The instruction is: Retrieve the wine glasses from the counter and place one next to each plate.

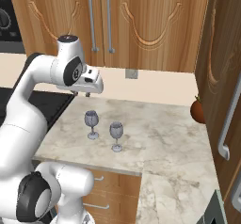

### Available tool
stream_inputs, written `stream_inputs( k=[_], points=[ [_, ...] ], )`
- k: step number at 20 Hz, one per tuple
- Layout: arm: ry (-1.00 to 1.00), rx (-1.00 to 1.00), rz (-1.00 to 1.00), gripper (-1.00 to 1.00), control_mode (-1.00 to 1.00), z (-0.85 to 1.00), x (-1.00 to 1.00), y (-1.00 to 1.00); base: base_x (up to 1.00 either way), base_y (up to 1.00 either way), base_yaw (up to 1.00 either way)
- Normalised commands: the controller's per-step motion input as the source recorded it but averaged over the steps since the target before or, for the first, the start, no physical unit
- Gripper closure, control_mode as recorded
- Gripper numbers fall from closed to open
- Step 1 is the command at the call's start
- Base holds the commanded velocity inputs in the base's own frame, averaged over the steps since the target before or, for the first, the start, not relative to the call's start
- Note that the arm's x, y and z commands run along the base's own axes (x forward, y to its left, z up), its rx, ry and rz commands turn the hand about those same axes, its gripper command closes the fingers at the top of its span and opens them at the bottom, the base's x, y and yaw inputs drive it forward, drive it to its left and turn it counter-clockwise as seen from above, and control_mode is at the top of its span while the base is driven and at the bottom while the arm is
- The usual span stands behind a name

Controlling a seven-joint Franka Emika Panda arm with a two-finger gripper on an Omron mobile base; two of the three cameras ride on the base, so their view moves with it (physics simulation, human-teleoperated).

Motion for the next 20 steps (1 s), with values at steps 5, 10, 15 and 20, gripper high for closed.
stream_inputs(
  k=[5, 10, 15, 20],
  points=[
    [0.0, 0.07, -0.12, -1.0, -1.0, -0.08, -0.03, -0.52, 0.0, 0.0, 0.0],
    [0.0, 0.19, -0.12, -1.0, -1.0, -0.19, -0.26, -0.88, 0.0, 0.0, 0.0],
    [0.0, 0.06, -0.01, -1.0, -1.0, -0.16, -0.02, -0.4, 0.0, 0.0, 0.0],
    [-0.02, 0.02, 0.14, -1.0, -1.0, -0.24, -0.41, -0.44, 0.0, 0.0, 0.0]
  ],
)
